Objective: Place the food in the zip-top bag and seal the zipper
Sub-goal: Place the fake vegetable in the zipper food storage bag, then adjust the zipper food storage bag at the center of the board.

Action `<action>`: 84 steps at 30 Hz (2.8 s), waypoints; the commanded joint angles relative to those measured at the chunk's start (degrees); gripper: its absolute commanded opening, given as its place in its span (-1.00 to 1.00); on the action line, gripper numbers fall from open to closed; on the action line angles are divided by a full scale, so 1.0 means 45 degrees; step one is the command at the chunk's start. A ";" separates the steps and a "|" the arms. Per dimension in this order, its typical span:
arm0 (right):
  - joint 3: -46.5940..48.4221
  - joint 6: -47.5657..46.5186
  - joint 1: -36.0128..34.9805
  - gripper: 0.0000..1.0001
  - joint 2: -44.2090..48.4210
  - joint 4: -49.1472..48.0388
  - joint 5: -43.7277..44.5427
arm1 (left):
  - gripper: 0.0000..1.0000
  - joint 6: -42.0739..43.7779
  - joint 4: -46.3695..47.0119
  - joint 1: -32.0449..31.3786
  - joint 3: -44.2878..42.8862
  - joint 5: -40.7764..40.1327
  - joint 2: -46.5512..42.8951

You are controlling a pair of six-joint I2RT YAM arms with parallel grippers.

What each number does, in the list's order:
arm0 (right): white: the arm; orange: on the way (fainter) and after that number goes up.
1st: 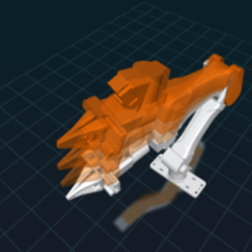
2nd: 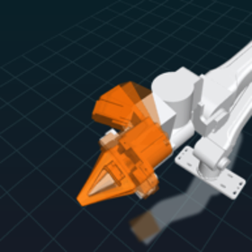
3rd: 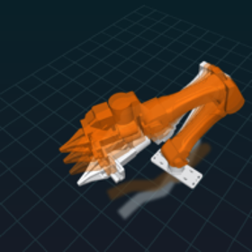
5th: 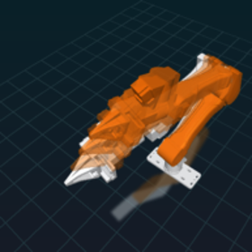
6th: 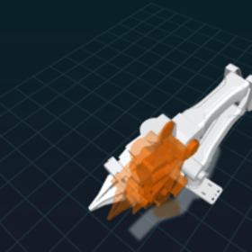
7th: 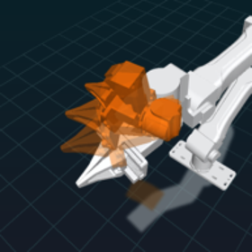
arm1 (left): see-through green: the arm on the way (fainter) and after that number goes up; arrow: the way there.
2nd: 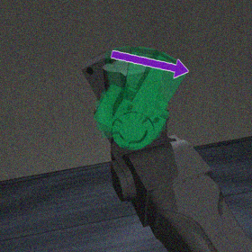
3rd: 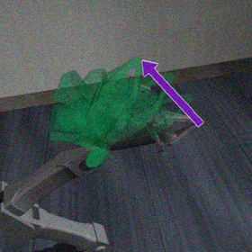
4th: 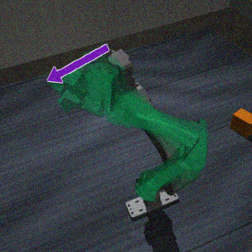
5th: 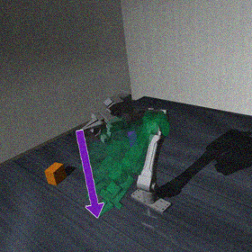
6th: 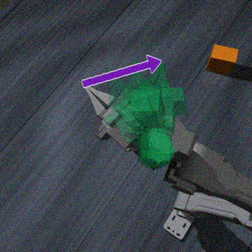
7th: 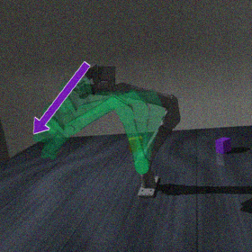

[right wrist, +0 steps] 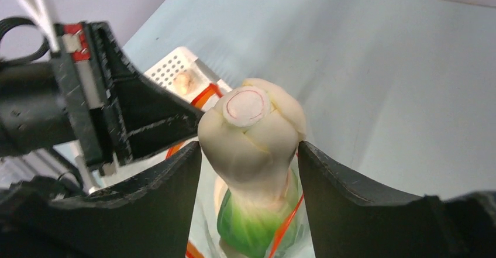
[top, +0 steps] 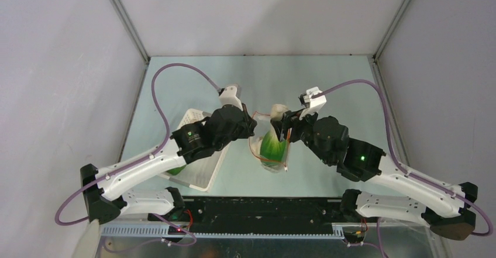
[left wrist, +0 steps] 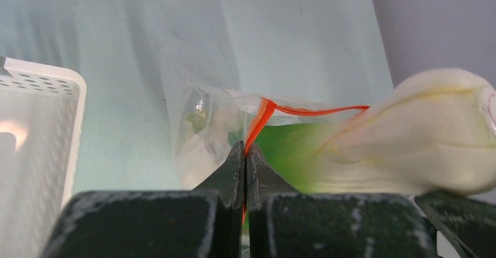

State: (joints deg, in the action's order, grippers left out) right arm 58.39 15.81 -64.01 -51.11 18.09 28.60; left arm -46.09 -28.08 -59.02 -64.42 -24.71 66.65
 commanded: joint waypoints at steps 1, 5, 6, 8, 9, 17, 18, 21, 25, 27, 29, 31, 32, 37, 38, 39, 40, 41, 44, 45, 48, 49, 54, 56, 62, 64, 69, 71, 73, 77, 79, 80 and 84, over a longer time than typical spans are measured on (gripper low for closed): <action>0.0052 0.0301 -0.0114 0.28 -0.0302 -0.1300 0.1777 | -1.00 -0.0208 0.0231 -0.0170 -0.0776 0.0048 -0.0146; 0.0052 0.0575 -0.0128 0.12 -0.0637 -0.1329 0.1826 | -1.00 -0.0091 0.0299 -0.0322 -0.0927 0.0053 -0.0158; 0.0042 0.0611 -0.0130 0.00 -0.0713 -0.1311 0.1817 | -1.00 -0.0081 0.0290 -0.0375 -0.0942 0.0010 -0.0177; 0.0049 0.0687 -0.0117 -0.32 -0.0788 -0.1315 0.1668 | -1.00 -0.0024 0.0273 -0.0423 -0.1007 -0.0104 -0.0206; 0.0050 0.0696 -0.0128 -0.43 -0.0785 -0.1312 0.1524 | -1.00 0.0009 0.0265 -0.0430 -0.1028 -0.0129 -0.0214; 0.0654 0.1059 -0.0118 -1.00 -0.0771 0.0849 -0.2414 | -1.00 -0.0049 -0.0264 -0.0438 -0.1636 -0.0586 0.0051; 0.0710 0.1052 -0.0113 -1.00 -0.1034 0.1061 -0.2855 | -1.00 -0.0071 -0.0304 -0.0433 -0.1757 -0.0594 0.0061; 0.0729 0.1024 -0.0139 -1.00 -0.1605 0.1766 -0.3622 | -1.00 -0.0179 -0.0506 -0.0437 -0.1960 -0.0706 0.0204; 0.0735 0.1163 -0.0140 -1.00 -0.2277 0.2206 -0.4162 | -1.00 -0.0400 -0.0708 -0.0438 -0.2101 -0.0787 0.0250; 0.0728 0.1365 -0.0140 -1.00 -0.2499 0.2467 -0.4240 | -1.00 -0.0576 -0.0977 -0.0438 -0.2170 -0.1129 0.0245; 0.0734 0.1742 -0.0137 -1.00 -0.2784 0.2934 -0.3497 | -0.99 -0.0645 -0.1013 -0.0438 -0.2145 -0.1308 0.0127; 0.0725 0.2226 -0.0108 -1.00 -0.3144 0.3561 -0.2480 | -1.00 -0.0634 -0.0839 -0.0438 -0.2043 -0.1279 -0.0088; 0.0730 0.2334 -0.0090 -1.00 -0.3371 0.3838 -0.2299 | -1.00 -0.0636 -0.0806 -0.0438 -0.2018 -0.1260 -0.0203; 0.0693 0.2208 -0.0366 -1.00 -0.3754 0.3737 -0.2726 | -1.00 -0.0529 -0.1105 -0.0419 -0.2230 -0.1504 -0.0190; 0.0695 0.2408 -0.0385 -1.00 -0.3796 0.3769 -0.2509 | -1.00 -0.0496 -0.0993 -0.0419 -0.2209 -0.1346 -0.0214; 0.0696 0.2641 -0.0400 -1.00 -0.3841 0.3909 -0.1786 | -1.00 -0.0436 -0.0873 -0.0419 -0.2125 -0.1125 -0.0257; 0.0696 0.3396 -0.0393 -1.00 -0.3839 0.4008 -0.1258 | -1.00 -0.0430 -0.0695 -0.0419 -0.2058 -0.1040 -0.0348; 0.0696 0.3925 -0.0363 -1.00 -0.3789 0.4252 -0.0184 | -1.00 -0.0439 -0.0646 -0.0419 -0.1945 -0.0922 -0.0392; 0.0696 0.6124 -0.0130 -0.84 -0.3589 0.4779 0.1483 | -1.00 -0.0484 -0.0561 -0.0423 -0.1795 -0.0767 -0.0607; 0.0696 0.6442 0.0084 -0.82 -0.3526 0.4953 0.1957 | -1.00 -0.0487 -0.0491 -0.0421 -0.1660 -0.0580 -0.0659; 0.0779 0.7298 0.0480 -0.79 -0.3672 0.5428 0.2722 | -1.00 -0.0333 0.0385 -0.0419 -0.1077 0.0085 -0.1120; 0.0796 0.7439 0.0516 -0.78 -0.3716 0.5642 0.2832 | -1.00 -0.0278 0.0597 -0.0419 -0.0939 0.0428 -0.1306; 0.1156 0.8148 0.0835 -0.64 -0.4454 0.6325 0.3270 | -1.00 -0.0218 0.1116 -0.0448 -0.0745 0.1019 -0.1460; 0.1315 0.8239 0.1027 -0.61 -0.4866 0.6816 0.3258 | -0.99 -0.0234 0.1185 -0.0439 -0.0794 0.1114 -0.1478; 0.1665 0.8726 0.1493 -0.43 -0.5251 0.7702 0.3235 | -1.00 0.0012 0.0954 -0.0438 -0.1304 0.0465 -0.1378; 0.1704 0.8529 0.1324 -0.47 -0.4900 0.7358 0.3400 | -1.00 0.0144 0.0840 -0.0438 -0.1372 0.0302 -0.1168; 0.1698 0.7738 0.1228 -0.39 -0.4281 0.6363 0.2906 | -0.45 0.1164 -0.1103 -0.0441 -0.2040 0.0491 -0.0170; 0.1708 0.7629 0.1235 -0.38 -0.4124 0.6214 0.2663 | -0.19 0.1436 -0.1627 -0.0429 -0.1852 0.1114 0.0178; 0.1697 0.7644 0.1248 -0.38 -0.4019 0.6154 0.2509 | 0.04 0.1575 -0.1724 -0.0430 -0.1596 0.2039 0.0463; 0.1657 0.7749 0.1235 -0.39 -0.3956 0.5988 0.2235 | 0.32 0.1641 -0.1011 -0.0435 -0.1234 0.3594 0.0903; 0.1613 0.7828 0.1231 -0.39 -0.3896 0.5877 0.2040 | 0.36 0.1798 -0.0556 -0.0452 -0.1136 0.4038 0.1103; 0.1604 0.7870 0.1234 -0.38 -0.3808 0.5851 0.1949 | 0.37 0.1924 -0.0489 -0.0447 -0.1125 0.3897 0.1192; 0.1429 0.7911 0.1277 -0.38 -0.3281 0.5513 0.1617 | 0.29 0.2204 -0.1307 -0.0387 -0.1255 0.2640 0.2076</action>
State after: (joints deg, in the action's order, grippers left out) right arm 64.64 51.83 -58.63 -69.38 43.79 35.66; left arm -39.03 -33.34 -61.01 -69.32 -10.79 73.30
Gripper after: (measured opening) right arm 0.352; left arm 0.676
